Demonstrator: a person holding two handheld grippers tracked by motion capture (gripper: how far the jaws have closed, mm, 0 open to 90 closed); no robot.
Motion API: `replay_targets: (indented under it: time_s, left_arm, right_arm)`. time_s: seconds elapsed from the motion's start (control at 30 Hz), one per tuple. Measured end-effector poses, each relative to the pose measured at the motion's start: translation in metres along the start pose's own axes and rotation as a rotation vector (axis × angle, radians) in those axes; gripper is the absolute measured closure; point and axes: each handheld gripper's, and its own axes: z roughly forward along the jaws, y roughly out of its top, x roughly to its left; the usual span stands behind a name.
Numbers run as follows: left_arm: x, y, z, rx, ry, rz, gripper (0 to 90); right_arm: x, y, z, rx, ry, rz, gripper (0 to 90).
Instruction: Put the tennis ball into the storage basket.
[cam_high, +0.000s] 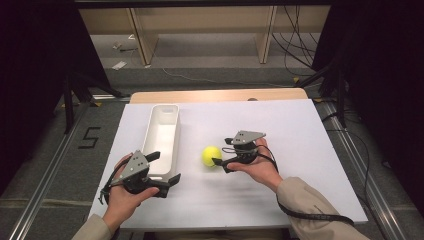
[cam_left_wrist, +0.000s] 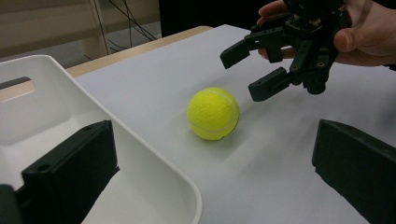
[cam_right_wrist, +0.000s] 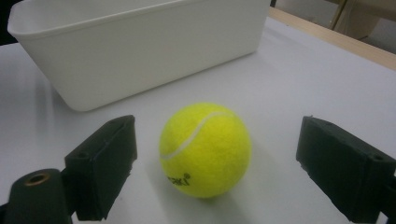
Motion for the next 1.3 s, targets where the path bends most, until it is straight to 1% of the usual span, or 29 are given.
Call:
replay_targets:
  time_s: [0.17, 0.63, 0.8, 1.13, 1.3]
  left_arm:
    - [0.001, 0.000, 0.000, 0.001, -0.002, 0.002, 0.0]
    - [0.001, 0.000, 0.000, 0.000, -0.002, 0.001, 0.0]
    - [0.001, 0.000, 0.000, -0.001, 0.000, -0.001, 0.0]
    - [0.001, 0.000, 0.000, 0.000, -0.001, 0.000, 0.0]
    - [0.001, 0.000, 0.000, 0.001, 0.000, 0.004, 0.0]
  right_arm:
    - [0.000, 0.001, 0.003, 0.003, 0.002, 0.001, 12.5]
    - [-0.001, 0.001, 0.006, 0.011, 0.001, 0.009, 12.0]
    - [-0.001, 0.001, 0.009, 0.014, 0.004, 0.002, 11.4]
    - [-0.001, 0.002, 0.011, 0.014, 0.007, 0.006, 11.2]
    - [-0.001, 0.002, 0.014, 0.023, 0.007, 0.005, 11.1]
